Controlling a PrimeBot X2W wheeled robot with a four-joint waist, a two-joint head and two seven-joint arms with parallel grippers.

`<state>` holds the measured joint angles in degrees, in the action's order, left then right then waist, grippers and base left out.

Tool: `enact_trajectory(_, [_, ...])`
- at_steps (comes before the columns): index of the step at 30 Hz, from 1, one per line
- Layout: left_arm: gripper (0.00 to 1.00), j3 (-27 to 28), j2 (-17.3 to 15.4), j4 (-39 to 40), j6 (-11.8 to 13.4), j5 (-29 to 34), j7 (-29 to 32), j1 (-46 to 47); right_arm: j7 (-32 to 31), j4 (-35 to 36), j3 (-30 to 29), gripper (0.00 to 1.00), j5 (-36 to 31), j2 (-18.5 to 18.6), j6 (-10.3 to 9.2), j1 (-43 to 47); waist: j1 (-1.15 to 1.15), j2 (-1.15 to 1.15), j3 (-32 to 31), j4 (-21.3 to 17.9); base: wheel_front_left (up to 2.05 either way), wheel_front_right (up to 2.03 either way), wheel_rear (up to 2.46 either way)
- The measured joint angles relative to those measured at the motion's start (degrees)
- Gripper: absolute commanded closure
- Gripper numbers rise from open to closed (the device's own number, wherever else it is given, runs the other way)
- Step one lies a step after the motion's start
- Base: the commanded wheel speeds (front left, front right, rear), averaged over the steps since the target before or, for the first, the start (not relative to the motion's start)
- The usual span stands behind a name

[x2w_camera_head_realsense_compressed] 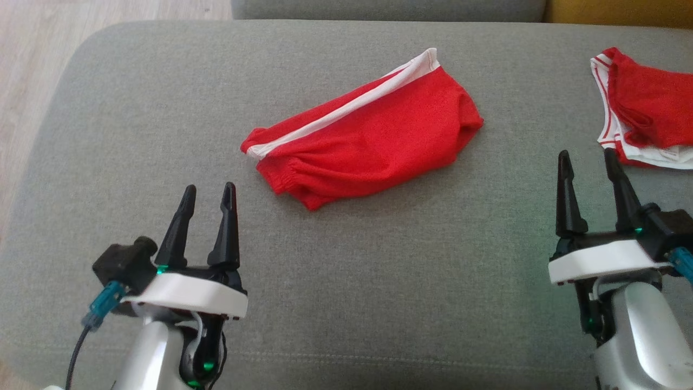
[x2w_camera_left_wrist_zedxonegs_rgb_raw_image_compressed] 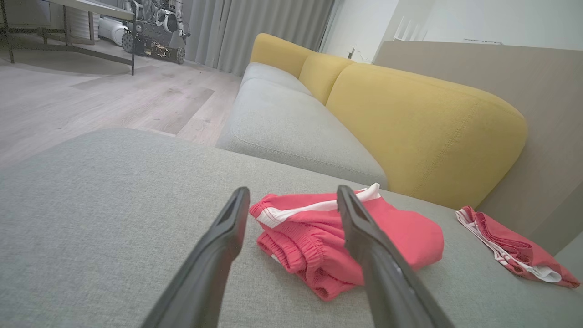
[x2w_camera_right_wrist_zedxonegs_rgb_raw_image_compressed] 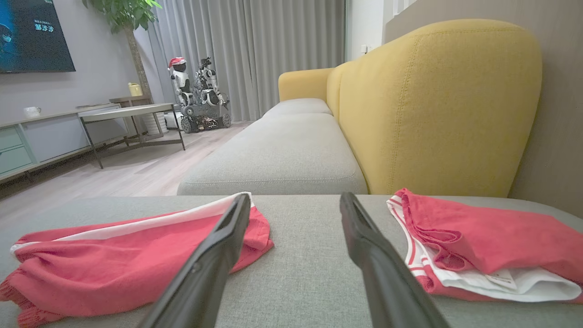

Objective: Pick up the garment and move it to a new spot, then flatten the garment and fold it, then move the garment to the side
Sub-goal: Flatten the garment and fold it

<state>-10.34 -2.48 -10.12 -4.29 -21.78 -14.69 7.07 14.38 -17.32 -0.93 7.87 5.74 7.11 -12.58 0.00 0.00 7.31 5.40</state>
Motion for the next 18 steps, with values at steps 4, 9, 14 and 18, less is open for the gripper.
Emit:
enact_trajectory(4, [0.0, 0.0, 0.0, 0.0, 0.0, 0.0, 0.0, 0.1, -0.1, 0.1, -0.1, 0.0, -0.4, -0.5, 0.0, 0.4, 0.0, 0.0, 0.3, 0.3, 0.0, 0.0, 0.0])
enact_trajectory(9, [0.0, -0.7, 0.0, 0.2, -0.1, -0.1, 0.0, 0.3, -4.6, -0.9, -0.1, 0.0, 4.7, -1.5, 0.0, 0.2, 0.0, 0.0, 1.3, 1.3, 0.0, 0.0, 0.0])
enact_trajectory(14, [0.0, -2.1, 0.0, 0.3, -0.1, -0.6, 0.0, 0.8, -13.0, -5.1, -1.3, 0.0, 19.4, -2.4, 0.0, -3.0, 0.0, 0.0, 2.9, 3.0, 0.0, 0.0, 0.0])
enact_trajectory(18, [0.0, -3.1, 0.0, 0.3, -0.1, -1.2, 0.0, 1.7, -19.1, -9.5, -3.4, 0.0, 30.4, -2.4, 0.0, -8.7, 0.0, 0.0, 4.3, 5.0, 0.0, 0.0, 0.0])
